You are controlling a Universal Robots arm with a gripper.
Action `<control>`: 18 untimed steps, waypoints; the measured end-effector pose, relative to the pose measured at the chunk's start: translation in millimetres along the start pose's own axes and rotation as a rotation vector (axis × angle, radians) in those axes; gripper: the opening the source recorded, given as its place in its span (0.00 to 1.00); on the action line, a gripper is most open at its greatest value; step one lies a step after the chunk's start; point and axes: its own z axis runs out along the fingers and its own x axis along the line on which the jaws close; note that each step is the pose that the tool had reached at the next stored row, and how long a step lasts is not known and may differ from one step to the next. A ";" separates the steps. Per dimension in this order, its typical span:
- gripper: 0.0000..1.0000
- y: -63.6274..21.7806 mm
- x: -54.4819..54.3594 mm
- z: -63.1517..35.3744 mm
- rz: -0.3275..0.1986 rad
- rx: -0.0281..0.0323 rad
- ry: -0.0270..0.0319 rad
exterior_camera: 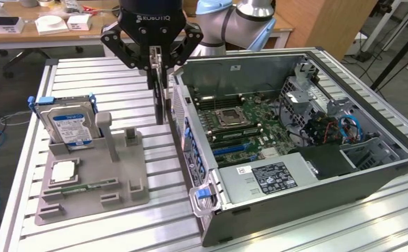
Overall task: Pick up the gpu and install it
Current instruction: 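Pick up the gpu and move the gpu toward the slot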
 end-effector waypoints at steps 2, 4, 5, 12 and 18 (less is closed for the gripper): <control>0.26 0.0 -0.5 0.1 0.000 -0.0001 0.0000; 0.26 0.1 -1.0 0.1 0.000 -0.0001 -0.0001; 0.26 0.1 -1.2 0.1 0.000 -0.0001 0.0000; 0.26 0.2 -2.4 0.1 0.000 -0.0001 -0.0001; 0.26 0.3 -3.7 0.1 0.000 0.0000 0.0000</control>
